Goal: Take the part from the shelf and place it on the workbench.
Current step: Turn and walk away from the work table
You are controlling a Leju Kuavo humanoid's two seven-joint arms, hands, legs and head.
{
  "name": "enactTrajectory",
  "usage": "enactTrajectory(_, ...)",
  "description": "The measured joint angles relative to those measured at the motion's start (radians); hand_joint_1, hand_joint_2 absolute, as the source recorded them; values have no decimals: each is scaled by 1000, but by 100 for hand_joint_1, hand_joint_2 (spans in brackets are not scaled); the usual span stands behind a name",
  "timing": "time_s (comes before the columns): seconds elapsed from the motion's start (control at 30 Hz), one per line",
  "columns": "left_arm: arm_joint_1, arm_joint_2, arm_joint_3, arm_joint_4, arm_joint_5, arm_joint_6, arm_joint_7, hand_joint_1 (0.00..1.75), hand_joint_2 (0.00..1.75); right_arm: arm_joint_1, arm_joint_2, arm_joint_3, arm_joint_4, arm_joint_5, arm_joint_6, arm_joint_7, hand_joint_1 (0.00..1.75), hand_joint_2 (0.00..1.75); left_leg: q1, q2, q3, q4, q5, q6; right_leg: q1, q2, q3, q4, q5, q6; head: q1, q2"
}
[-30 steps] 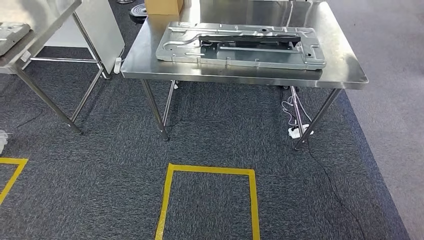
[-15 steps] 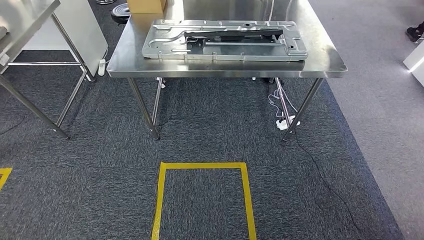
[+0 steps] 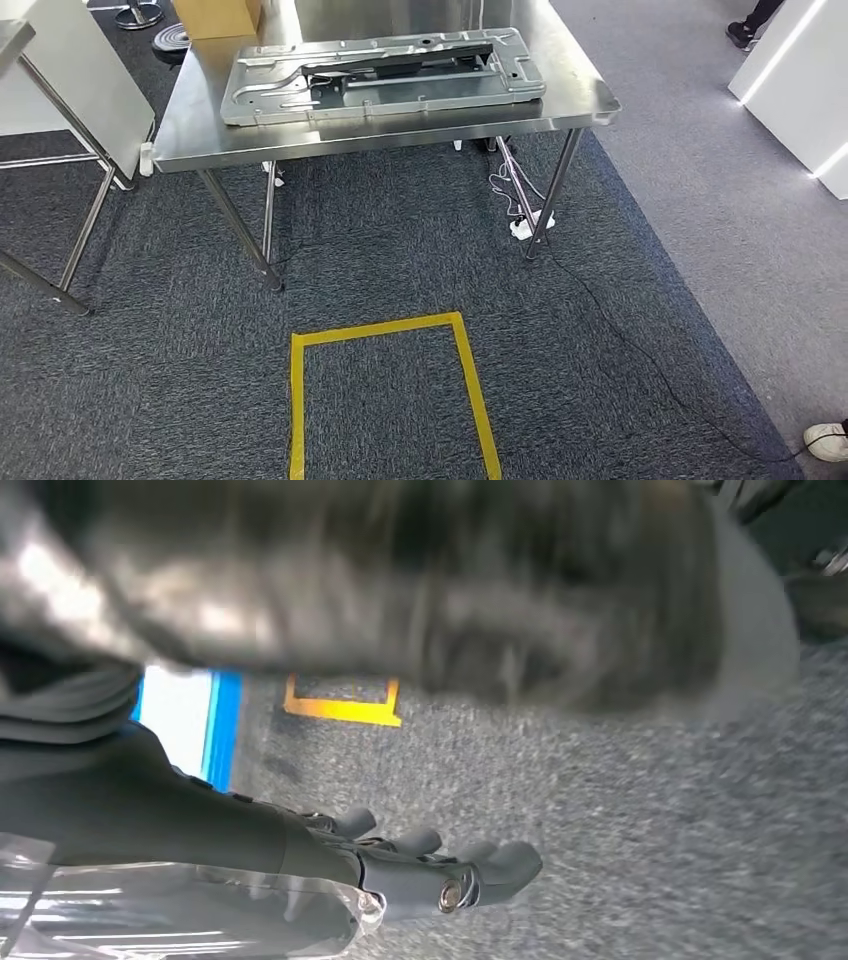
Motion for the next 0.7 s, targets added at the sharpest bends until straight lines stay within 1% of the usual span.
enactTrajectory(0.03,0,0,0,0,0,0,0,0,0,1,0,-3,0,0,0,1,0,0,2,-17,-7,19,-17,-6,-2,8,-2,-2,4,-7,0,0)
enactTrajectory(0.07,1,0,1,0,-1,1,0,0,0,0,0,-6,1,-1,0,2,0,0,5,-39,-23,57,-44,-12,-4,16,-4,-5,8,-13,0,0)
enactTrajectory(0.1,3,0,1,0,-1,1,0,0,0,0,1,-8,1,-1,1,2,0,0,6,-62,-48,114,-80,-16,-5,24,-8,-5,11,-18,0,0)
enactTrajectory(0.13,5,0,2,0,-1,2,0,0,0,0,2,-10,1,-1,1,2,0,0,7,-76,-79,183,-117,-18,-4,33,-13,-4,14,-20,0,0)
enactTrajectory(0.17,8,0,2,0,-1,2,0,0,0,0,3,-10,1,-1,1,3,0,0,7,-81,-106,243,-140,-19,-4,44,-16,-3,15,-21,0,0)
enactTrajectory(0.2,10,0,2,0,-1,2,0,0,0,1,4,-11,1,-1,1,3,0,0,7,-83,-120,276,-144,-18,-3,55,-19,-2,17,-21,0,0)
enactTrajectory(0.23,11,0,2,0,-1,2,0,0,0,2,4,-11,2,-1,1,3,0,0,7,-84,-116,271,-128,-16,-3,68,-20,1,17,-21,0,0)
enactTrajectory(0.27,12,0,2,0,-1,2,0,0,0,2,4,-11,2,-1,1,3,0,0,7,-89,-93,226,-94,-12,-3,80,-21,4,18,-20,0,0)
enactTrajectory(0.3,13,0,2,0,-2,2,0,0,0,2,5,-11,3,-1,1,3,0,0,6,-104,-59,156,-55,-5,-3,93,-22,6,18,-20,0,0)
enactTrajectory(0.33,13,2,2,0,-2,2,0,0,0,1,6,-11,3,-1,1,4,0,0,6,-127,-27,87,-27,2,-1,104,-23,9,19,-17,0,0)
enactTrajectory(0.37,14,3,3,0,-2,3,0,0,0,0,8,-11,3,-1,1,4,0,0,6,-147,-5,37,-11,7,-2,116,-27,11,21,-13,0,0)
enactTrajectory(0.4,14,4,3,0,-2,3,0,0,0,-1,9,-11,3,-1,1,6,0,0,4,-160,6,9,-6,11,-3,126,-31,11,23,-7,0,0)
enactTrajectory(0.43,13,5,3,0,-2,4,1,0,0,-1,10,-11,3,-1,2,7,0,0,3,-162,7,1,-9,14,-5,136,-35,10,27,0,0,0)
enactTrajectory(0.47,12,5,3,0,-2,5,1,0,0,0,11,-11,3,-1,2,8,0,0,2,-153,8,-4,-5,16,-6,146,-38,7,31,8,0,0)
enactTrajectory(0.5,11,5,4,0,-2,6,2,0,0,3,11,-11,4,-1,2,9,0,0,4,-141,11,-11,1,21,-6,146,-40,8,32,14,0,0)
enactTrajectory(0.53,11,5,4,0,-3,7,3,0,0,4,11,-11,4,0,2,10,0,0,7,-129,14,-20,8,27,-5,132,-46,18,24,18,1,0)
enactTrajectory(0.57,12,5,4,0,-3,7,4,0,0,5,11,-12,4,0,2,10,0,0,10,-116,16,-28,14,33,-3,109,-60,46,3,22,3,0)
enactTrajectory(0.6,13,4,4,0,-4,7,5,0,0,4,11,-12,4,2,1,10,0,0,10,-102,15,-33,18,36,-4,81,-83,96,-28,24,4,0)
enactTrajectory(0.63,15,4,5,0,-6,7,7,0,0,3,11,-12,4,4,1,10,0,0,9,-89,13,-34,20,39,-4,59,-113,160,-64,28,5,0)
enactTrajectory(0.67,17,4,5,0,-8,7,10,0,0,2,11,-12,4,7,1,10,0,0,8,-74,11,-32,20,39,-6,48,-142,222,-91,32,5,0)
enactTrajectory(0.7,18,4,5,0,-11,6,12,0,0,2,10,-12,4,11,1,10,0,0,7,-60,10,-30,19,39,-8,42,-160,263,-102,35,5,0)
